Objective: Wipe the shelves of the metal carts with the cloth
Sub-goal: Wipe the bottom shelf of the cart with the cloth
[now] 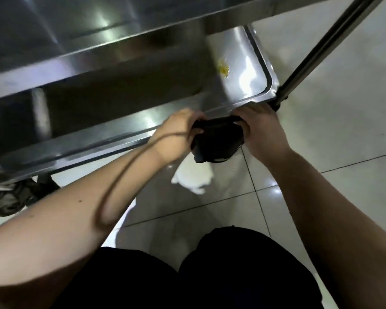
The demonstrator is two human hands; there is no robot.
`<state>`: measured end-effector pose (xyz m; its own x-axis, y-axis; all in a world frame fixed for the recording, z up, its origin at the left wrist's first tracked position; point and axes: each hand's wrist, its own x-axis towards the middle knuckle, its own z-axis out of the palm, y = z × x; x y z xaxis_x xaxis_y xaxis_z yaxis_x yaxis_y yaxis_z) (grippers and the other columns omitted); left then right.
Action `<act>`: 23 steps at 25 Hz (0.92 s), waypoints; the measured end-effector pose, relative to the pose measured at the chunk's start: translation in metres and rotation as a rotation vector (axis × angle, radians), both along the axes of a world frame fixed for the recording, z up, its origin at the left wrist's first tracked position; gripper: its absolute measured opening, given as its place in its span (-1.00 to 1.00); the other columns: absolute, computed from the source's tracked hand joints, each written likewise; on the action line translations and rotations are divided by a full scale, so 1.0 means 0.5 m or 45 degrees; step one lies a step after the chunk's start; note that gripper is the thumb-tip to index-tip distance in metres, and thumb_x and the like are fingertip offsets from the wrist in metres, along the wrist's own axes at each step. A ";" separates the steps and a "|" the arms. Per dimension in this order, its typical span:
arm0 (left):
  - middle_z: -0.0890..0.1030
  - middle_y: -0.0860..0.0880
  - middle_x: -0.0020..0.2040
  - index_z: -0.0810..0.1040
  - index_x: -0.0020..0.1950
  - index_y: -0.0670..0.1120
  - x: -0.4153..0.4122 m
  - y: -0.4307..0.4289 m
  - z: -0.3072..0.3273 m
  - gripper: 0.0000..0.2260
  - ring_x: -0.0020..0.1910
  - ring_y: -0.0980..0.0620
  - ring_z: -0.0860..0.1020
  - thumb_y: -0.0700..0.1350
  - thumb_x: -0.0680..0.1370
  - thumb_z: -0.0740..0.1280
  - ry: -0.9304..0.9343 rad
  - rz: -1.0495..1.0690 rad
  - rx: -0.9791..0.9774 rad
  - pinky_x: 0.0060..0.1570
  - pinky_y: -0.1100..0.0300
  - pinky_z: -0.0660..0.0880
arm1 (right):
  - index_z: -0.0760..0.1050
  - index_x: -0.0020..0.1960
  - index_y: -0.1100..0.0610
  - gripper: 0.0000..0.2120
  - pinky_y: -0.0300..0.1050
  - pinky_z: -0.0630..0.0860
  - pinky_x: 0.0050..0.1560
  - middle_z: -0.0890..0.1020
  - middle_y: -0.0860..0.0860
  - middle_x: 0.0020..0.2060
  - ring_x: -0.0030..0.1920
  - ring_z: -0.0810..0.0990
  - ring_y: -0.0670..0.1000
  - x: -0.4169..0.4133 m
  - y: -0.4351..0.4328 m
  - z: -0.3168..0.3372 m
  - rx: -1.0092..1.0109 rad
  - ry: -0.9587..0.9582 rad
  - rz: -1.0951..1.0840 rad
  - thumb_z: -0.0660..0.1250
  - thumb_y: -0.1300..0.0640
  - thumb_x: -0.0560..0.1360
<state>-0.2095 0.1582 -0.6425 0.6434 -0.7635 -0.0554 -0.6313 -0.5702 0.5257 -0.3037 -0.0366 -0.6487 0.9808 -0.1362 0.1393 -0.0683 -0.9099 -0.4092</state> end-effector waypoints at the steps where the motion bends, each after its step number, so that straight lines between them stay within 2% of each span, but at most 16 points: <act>1: 0.59 -0.20 0.03 0.57 0.16 -0.16 0.015 -0.004 -0.006 -0.69 0.05 -0.20 0.53 -0.06 0.49 0.23 0.017 -0.002 0.034 -0.02 0.15 0.35 | 0.60 0.08 0.13 -0.71 0.18 0.49 0.02 0.63 0.11 -0.06 -0.02 0.53 0.28 0.015 -0.006 -0.001 -0.010 -0.018 0.010 0.14 0.19 0.48; 3: 0.58 -0.18 0.03 0.55 0.15 -0.17 0.050 -0.015 0.002 -0.77 0.04 -0.17 0.52 -0.17 0.51 0.30 0.007 0.007 -0.057 -0.06 0.18 0.30 | 0.58 0.08 0.12 -0.75 0.17 0.47 0.00 0.61 0.12 -0.06 -0.02 0.51 0.28 0.062 -0.022 0.015 -0.035 -0.026 0.005 0.18 0.23 0.51; 5: 0.59 -0.16 0.09 0.54 0.21 -0.13 0.110 -0.041 0.002 -0.75 0.10 -0.14 0.51 -0.17 0.54 0.29 -0.075 0.190 -0.152 0.02 0.16 0.33 | 0.53 0.18 0.08 -0.75 0.13 0.41 0.12 0.59 0.11 0.06 0.13 0.48 0.26 0.145 -0.040 0.022 -0.110 0.012 -0.112 0.22 0.21 0.55; 6: 0.56 -0.16 0.19 0.50 0.30 -0.10 0.151 -0.058 -0.013 -0.70 0.19 -0.14 0.47 -0.15 0.56 0.29 -0.135 0.344 -0.118 0.12 0.15 0.33 | 0.47 0.28 0.05 -0.71 0.11 0.34 0.22 0.55 0.10 0.17 0.24 0.43 0.25 0.198 -0.046 0.012 -0.188 0.060 -0.176 0.24 0.16 0.56; 8: 0.41 -0.19 0.40 0.32 0.48 -0.09 0.200 -0.079 -0.059 -0.51 0.40 -0.19 0.33 -0.12 0.56 0.32 -0.138 0.605 0.092 0.34 0.09 0.25 | 0.22 0.49 0.03 -0.44 0.16 0.14 0.42 0.34 0.12 0.43 0.47 0.19 0.26 0.283 -0.045 -0.021 -0.262 0.322 -0.217 0.31 0.01 0.54; 10: 0.27 -0.23 0.50 0.14 0.57 -0.15 0.183 -0.073 -0.120 -0.38 0.48 -0.21 0.22 -0.09 0.56 0.31 -0.032 0.630 0.220 0.45 0.04 0.15 | 0.03 0.57 -0.01 -0.30 0.23 -0.03 0.49 0.10 0.09 0.56 0.54 -0.03 0.28 0.310 -0.030 -0.080 -0.171 0.579 -0.135 0.26 -0.14 0.55; 12: 0.12 -0.20 0.57 0.03 0.60 -0.09 0.145 -0.044 -0.172 -0.40 0.55 -0.23 0.04 0.01 0.63 0.19 -0.017 0.584 0.369 0.51 -0.04 0.03 | -0.03 0.58 -0.11 -0.35 0.22 -0.13 0.51 -0.04 0.01 0.59 0.55 -0.15 0.25 0.291 -0.014 -0.149 -0.134 0.648 0.011 0.14 -0.22 0.58; 15: -0.05 -0.06 0.61 -0.02 0.61 0.07 0.152 -0.007 -0.218 -0.49 0.57 -0.15 -0.17 0.10 0.67 0.01 -0.116 0.674 0.443 0.51 -0.09 -0.17 | -0.16 0.57 -0.21 -0.38 0.24 -0.25 0.50 -0.18 -0.03 0.58 0.55 -0.24 0.24 0.261 -0.002 -0.207 -0.310 0.512 0.076 -0.04 -0.31 0.58; 19: -0.10 0.05 0.61 -0.13 0.59 0.16 0.185 0.001 -0.246 -0.47 0.57 -0.09 -0.24 0.09 0.66 0.01 -0.233 0.713 0.445 0.45 -0.17 -0.32 | -0.29 0.54 -0.24 -0.39 0.27 -0.27 0.48 -0.25 -0.02 0.57 0.53 -0.29 0.25 0.249 0.007 -0.230 -0.397 0.477 0.043 -0.16 -0.33 0.57; 23: -0.13 0.05 0.61 -0.13 0.59 0.17 0.178 0.016 -0.256 -0.49 0.57 -0.10 -0.23 0.12 0.67 -0.03 -0.218 0.659 0.473 0.46 -0.18 -0.30 | -0.28 0.54 -0.24 -0.39 0.25 -0.26 0.49 -0.24 -0.03 0.57 0.53 -0.29 0.25 0.221 0.019 -0.227 -0.374 0.469 0.001 -0.15 -0.33 0.57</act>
<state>-0.1207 0.1661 -0.7706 0.9453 -0.3032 -0.1201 -0.2842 -0.9466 0.1522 -0.1930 -0.0272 -0.7623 0.9723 -0.1426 -0.1854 -0.1602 -0.9836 -0.0833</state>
